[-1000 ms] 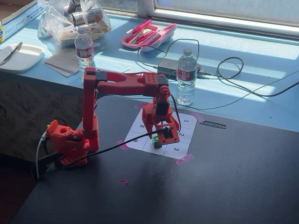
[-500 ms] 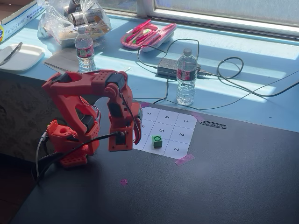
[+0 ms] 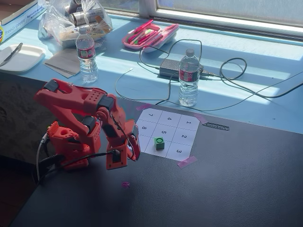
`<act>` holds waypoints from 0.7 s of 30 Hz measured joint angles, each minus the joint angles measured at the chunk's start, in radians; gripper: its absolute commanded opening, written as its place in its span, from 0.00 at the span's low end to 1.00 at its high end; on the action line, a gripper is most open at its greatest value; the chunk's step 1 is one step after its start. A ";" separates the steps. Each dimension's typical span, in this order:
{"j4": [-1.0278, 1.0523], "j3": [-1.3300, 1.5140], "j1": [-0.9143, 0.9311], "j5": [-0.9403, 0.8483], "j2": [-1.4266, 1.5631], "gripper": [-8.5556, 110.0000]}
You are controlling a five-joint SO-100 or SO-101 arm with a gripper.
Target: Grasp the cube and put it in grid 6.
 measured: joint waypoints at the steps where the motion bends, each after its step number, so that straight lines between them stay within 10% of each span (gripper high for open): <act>1: -0.037 0.040 -0.003 0.000 0.012 0.07; 21: -0.080 0.278 0.002 0.029 0.370 0.08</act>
